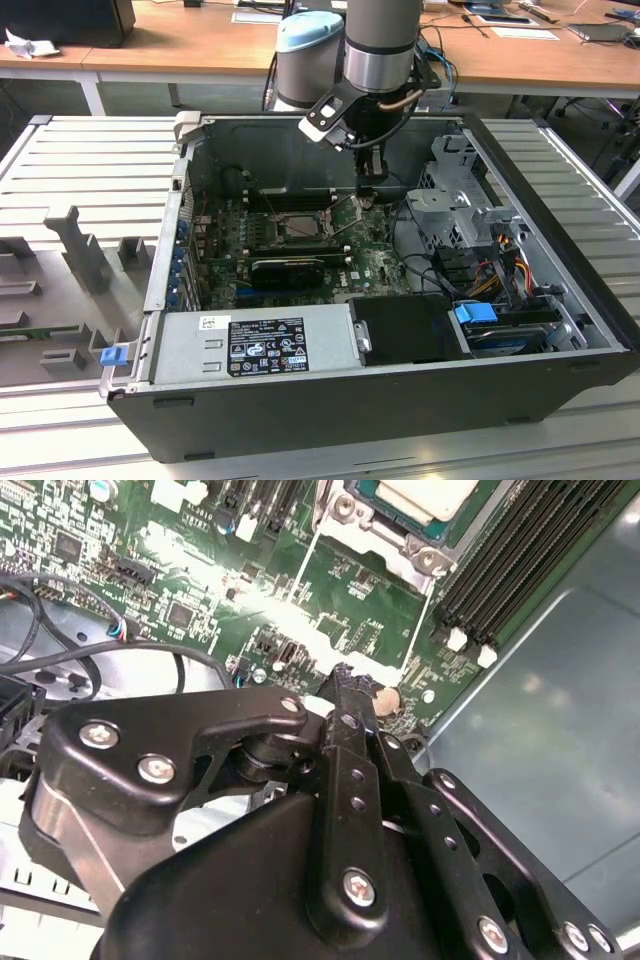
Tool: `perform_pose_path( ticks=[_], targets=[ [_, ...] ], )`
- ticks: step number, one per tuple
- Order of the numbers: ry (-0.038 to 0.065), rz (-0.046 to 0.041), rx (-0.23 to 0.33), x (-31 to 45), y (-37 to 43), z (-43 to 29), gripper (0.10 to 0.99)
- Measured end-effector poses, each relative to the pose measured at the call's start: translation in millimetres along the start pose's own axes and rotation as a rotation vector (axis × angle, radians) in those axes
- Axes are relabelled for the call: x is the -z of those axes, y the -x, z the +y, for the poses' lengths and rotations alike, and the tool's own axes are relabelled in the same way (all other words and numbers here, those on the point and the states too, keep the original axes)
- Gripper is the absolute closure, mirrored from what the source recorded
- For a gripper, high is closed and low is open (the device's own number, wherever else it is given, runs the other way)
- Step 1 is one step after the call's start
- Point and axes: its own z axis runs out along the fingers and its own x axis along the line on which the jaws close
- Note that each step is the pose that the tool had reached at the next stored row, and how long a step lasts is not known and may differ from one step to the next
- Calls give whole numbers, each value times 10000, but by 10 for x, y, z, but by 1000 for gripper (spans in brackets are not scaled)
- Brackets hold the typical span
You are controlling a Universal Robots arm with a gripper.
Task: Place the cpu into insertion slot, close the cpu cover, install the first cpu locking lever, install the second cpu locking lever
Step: 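Close the cpu cover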
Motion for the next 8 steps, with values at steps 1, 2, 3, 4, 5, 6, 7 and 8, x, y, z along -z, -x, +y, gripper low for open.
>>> perform_pose_path(
  ticks=[1, 2, 3, 4, 5, 6, 7, 8],
  targets=[
    [0, 1, 3, -1, 0, 9, 980],
    [-1, 0, 4, -2, -1, 22, 980],
    [-1, 1, 5, -3, -1, 30, 980],
    [-1, 1, 7, -3, -1, 36, 980],
    [0, 1, 8, -4, -1, 47, 980],
    [0, 2, 8, -5, -1, 58, 980],
    [-1, 1, 12, -6, -2, 66, 980],
    [-1, 1, 13, -6, -2, 71, 980]
  ],
)
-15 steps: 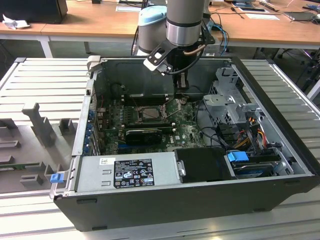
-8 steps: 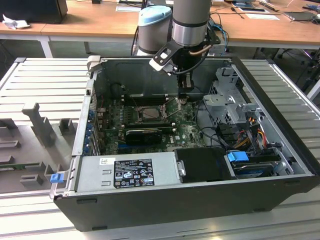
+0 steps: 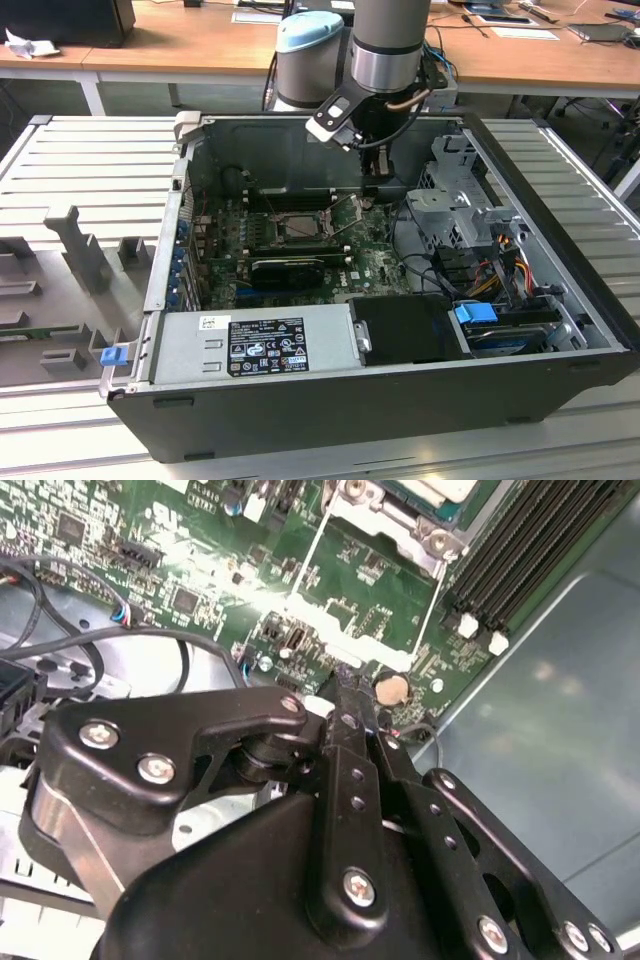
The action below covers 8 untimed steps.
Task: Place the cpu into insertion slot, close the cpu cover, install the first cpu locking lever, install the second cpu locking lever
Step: 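Close the cpu cover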
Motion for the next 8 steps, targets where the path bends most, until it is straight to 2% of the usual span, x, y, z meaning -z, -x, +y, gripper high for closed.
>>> perform_pose_path(
  ticks=[8],
  targets=[
    [0, 0, 0, -6, 0, 20, 980]
  ],
)
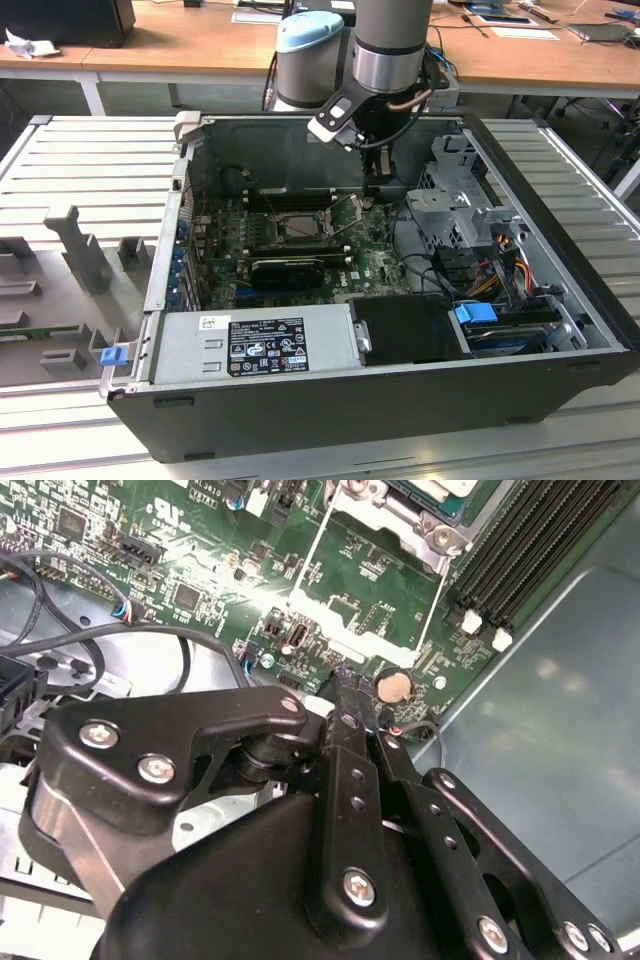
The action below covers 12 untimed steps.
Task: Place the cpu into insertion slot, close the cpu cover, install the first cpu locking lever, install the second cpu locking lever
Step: 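Close the cpu cover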
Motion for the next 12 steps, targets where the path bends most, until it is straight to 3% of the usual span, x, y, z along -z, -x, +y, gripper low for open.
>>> perform_pose_path(
  ticks=[12],
  targets=[
    [-12, -1, -2, -78, 1, 37, 980]
  ],
)
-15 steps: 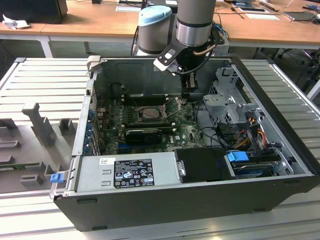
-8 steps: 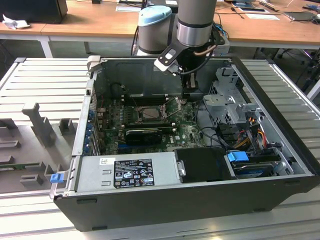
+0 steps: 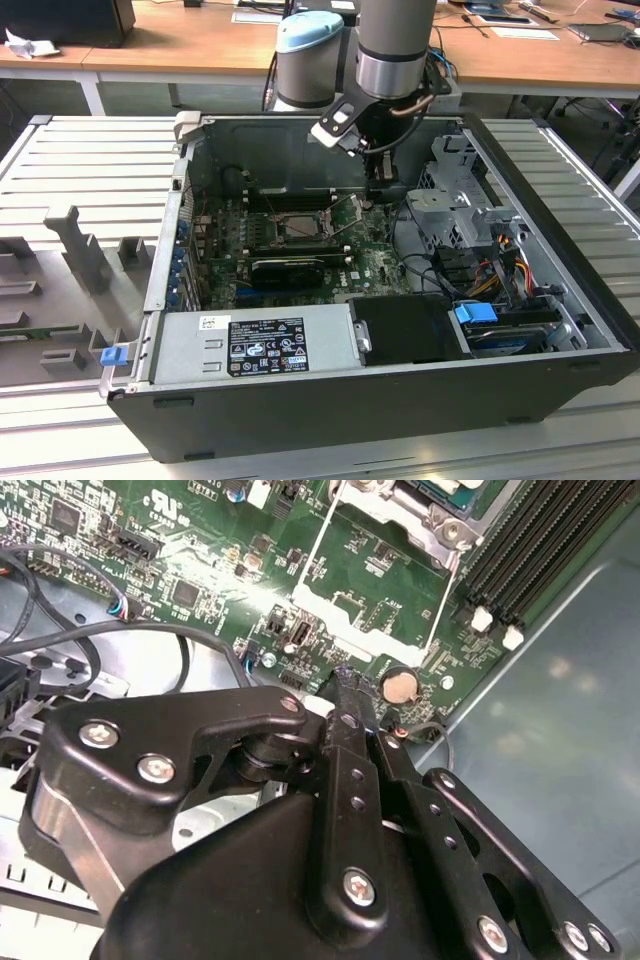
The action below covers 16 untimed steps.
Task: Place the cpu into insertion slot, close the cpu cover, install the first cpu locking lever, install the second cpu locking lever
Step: 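Close the cpu cover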
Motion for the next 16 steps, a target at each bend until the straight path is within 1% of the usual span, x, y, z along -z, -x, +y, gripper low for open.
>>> perform_pose_path(
  ticks=[7, 12, 13, 15, 16],
  targets=[
    [0, -2, 1, -34, 2, -2, 980],
    [-81, 0, -2, -63, 1, 37, 980],
    [-90, -2, -2, -74, 2, 42, 980],
    [-103, -2, -4, -121, 4, 40, 980],
    [-126, 1, 0, -139, 6, 40, 980]
  ],
)
